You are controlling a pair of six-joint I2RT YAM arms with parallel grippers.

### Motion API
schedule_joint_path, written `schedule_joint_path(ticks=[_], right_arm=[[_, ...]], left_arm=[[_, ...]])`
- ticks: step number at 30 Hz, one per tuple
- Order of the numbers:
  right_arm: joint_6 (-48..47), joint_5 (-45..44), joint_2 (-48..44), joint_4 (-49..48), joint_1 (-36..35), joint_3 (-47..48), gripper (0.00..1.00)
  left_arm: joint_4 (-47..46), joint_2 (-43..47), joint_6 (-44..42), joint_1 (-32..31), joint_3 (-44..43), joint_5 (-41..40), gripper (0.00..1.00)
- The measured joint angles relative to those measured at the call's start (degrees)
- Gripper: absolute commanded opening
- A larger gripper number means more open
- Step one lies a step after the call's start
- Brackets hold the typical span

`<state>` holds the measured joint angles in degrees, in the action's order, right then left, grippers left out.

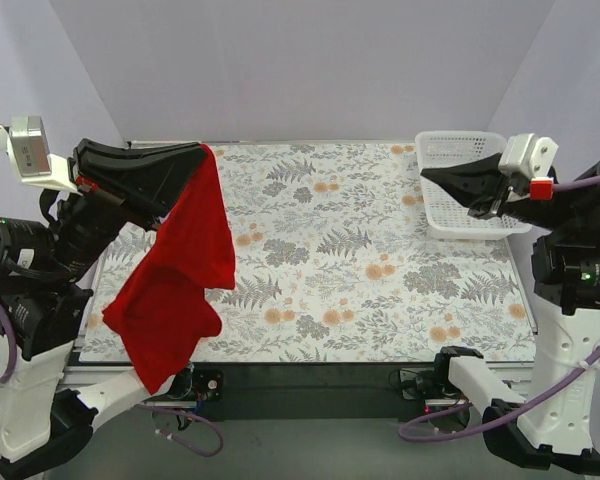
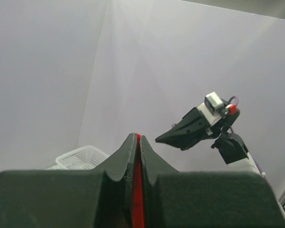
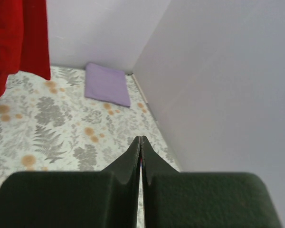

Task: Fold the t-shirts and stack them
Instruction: Flatten the tshirt out

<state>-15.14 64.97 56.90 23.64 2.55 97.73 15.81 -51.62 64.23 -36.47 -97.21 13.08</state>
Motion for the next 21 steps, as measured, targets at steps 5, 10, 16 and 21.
schedule_joint_path(ticks=[5,10,16,21], right_arm=[[-3.3,1.7,-2.1,1.4,-0.4,-9.6,0.07],[-7.5,-1.7,-2.1,4.0,-0.7,-16.7,0.10],[-14.2,-8.7,-2.5,6.8,-2.0,-27.1,0.22],[-18.1,-15.2,-2.3,7.9,-4.2,-35.7,0.43]], left_arm=[[0.1,-2.7,2.2,0.0,-2.5,2.4,0.00],[-2.9,-7.4,5.2,0.0,0.4,6.3,0.00],[-7.6,-22.9,6.8,0.2,1.2,7.8,0.00],[-9.8,-36.0,11.1,6.9,8.3,4.5,0.58]])
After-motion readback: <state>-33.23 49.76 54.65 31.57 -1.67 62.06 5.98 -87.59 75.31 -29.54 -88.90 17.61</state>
